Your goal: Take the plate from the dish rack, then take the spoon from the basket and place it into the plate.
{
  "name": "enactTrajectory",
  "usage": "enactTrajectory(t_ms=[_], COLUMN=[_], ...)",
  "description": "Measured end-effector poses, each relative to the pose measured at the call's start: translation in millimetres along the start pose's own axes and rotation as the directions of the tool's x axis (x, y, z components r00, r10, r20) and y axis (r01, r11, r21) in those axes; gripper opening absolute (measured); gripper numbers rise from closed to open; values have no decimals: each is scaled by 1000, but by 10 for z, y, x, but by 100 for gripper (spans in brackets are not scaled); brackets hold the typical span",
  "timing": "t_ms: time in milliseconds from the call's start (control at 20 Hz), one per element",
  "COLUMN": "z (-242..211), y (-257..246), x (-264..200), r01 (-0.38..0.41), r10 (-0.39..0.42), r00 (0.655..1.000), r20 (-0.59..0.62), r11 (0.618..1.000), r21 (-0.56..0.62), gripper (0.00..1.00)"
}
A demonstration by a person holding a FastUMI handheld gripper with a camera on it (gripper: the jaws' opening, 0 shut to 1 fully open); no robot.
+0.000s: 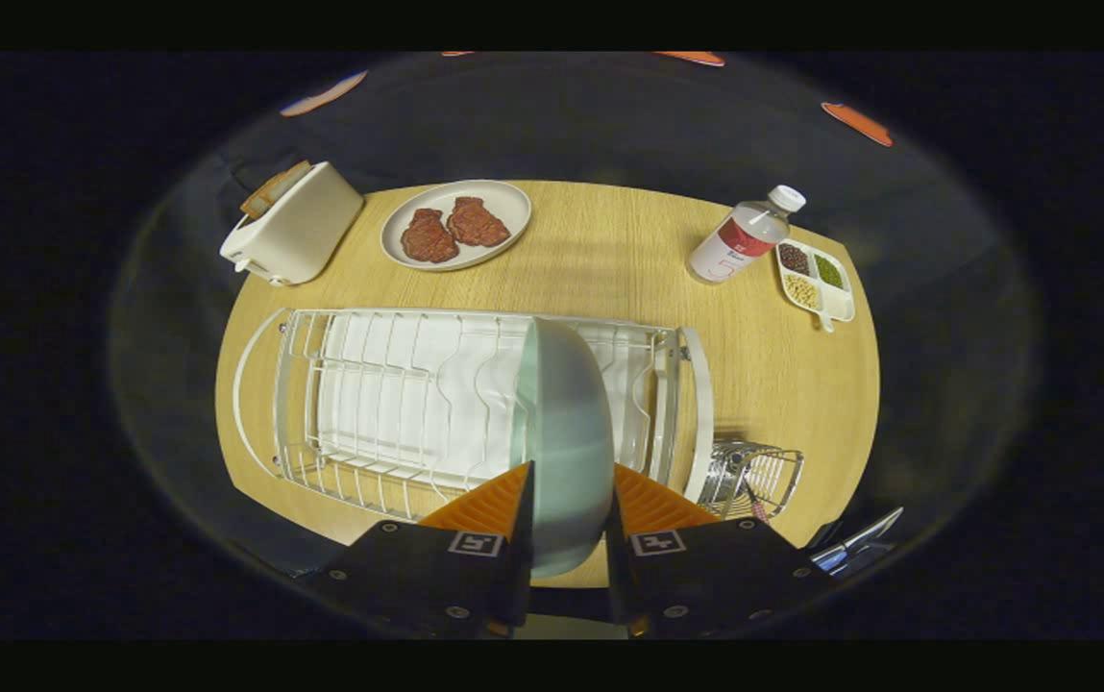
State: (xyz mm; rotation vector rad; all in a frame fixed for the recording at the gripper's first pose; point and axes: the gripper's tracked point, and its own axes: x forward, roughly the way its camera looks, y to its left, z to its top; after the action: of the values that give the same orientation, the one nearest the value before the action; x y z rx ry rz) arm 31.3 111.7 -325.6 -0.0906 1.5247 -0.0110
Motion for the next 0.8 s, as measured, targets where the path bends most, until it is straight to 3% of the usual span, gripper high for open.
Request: enactTrajectory(t_ms=[350,500,800], z=[75,150,33], y=[-182,-401,-458], x=[-117,-157,-430], r01=[136,229,215], r10=[-137,-231,-224], r00=[990,970,964], r20=[36,81,140], r11=[991,973,973], r21=[17,31,78], gripper=[27,24,22])
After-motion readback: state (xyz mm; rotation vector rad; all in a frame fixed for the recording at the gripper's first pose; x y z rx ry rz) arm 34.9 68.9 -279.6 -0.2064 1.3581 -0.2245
